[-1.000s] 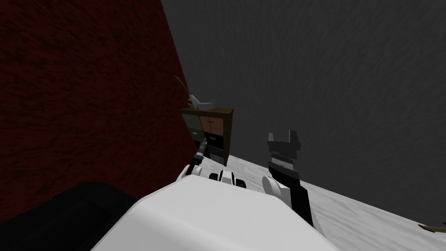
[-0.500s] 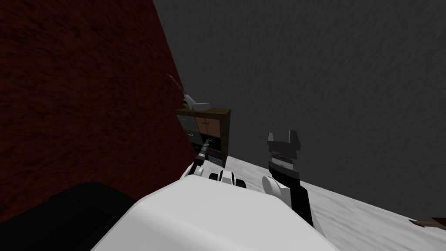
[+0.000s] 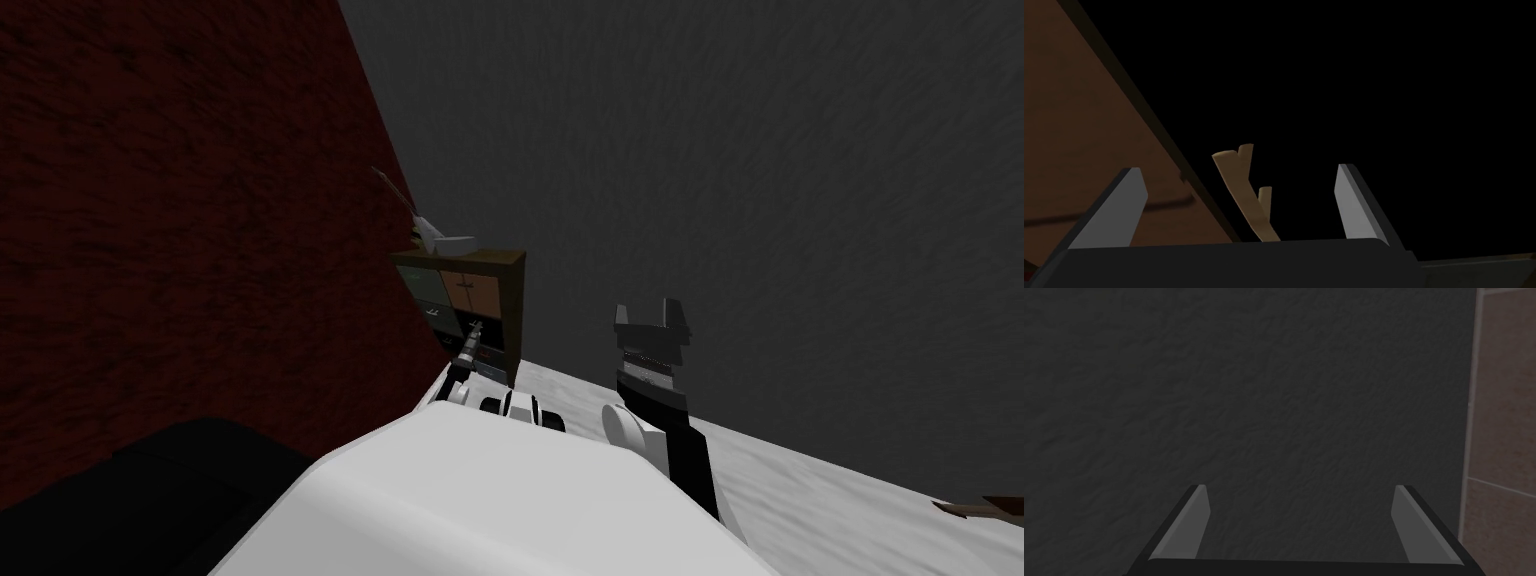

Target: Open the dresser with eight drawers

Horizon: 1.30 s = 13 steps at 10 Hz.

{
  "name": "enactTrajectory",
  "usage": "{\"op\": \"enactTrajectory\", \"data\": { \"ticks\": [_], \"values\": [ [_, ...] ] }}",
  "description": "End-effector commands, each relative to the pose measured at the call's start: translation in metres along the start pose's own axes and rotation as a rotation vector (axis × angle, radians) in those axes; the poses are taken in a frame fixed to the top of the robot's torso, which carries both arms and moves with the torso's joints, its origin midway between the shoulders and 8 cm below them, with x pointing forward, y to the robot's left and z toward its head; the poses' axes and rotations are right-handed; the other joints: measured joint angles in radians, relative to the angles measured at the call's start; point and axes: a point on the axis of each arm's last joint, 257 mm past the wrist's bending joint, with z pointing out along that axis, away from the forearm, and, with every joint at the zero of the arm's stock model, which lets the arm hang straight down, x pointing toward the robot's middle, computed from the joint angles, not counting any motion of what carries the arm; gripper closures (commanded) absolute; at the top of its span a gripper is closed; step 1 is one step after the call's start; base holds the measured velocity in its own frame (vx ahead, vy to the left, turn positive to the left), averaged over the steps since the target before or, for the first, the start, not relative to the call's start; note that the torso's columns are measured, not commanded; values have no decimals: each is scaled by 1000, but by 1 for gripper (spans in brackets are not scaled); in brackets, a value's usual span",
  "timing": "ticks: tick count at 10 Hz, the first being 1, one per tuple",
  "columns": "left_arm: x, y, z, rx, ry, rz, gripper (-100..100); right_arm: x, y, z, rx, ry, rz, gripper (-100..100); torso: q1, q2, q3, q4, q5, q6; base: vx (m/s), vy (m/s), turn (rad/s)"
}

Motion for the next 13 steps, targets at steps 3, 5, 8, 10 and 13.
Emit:
{"op": "enactTrajectory", "data": {
  "ticks": [3, 5, 8, 10, 13],
  "values": [
    [-1, -4, -3, 1, 4, 0, 100, 0, 0, 0, 0, 0, 0, 0, 2, 7, 4, -2, 2, -1, -112, 17, 15],
    [-1, -8, -7, 4, 8, 0, 100, 0, 0, 0, 0, 0, 0, 0, 2, 5, 4, 0, 1, -1, -230, 30, 15],
    [1, -5, -13, -4, 15, -2, 100, 0, 0, 0, 0, 0, 0, 0, -1, -3, -2, -1, -1, -1, -151, 20, 16],
    [-5, -17, -9, 2, 13, -2, -100, 0, 0, 0, 0, 0, 0, 0, -1, 1, 1, -1, 0, 0, -139, 1, 15],
    [-12, -31, -4, 1, 12, -2, -100, 0, 0, 0, 0, 0, 0, 0, -2, -6, -4, -1, -1, 1, 12, -6, -6]
  ]
}}
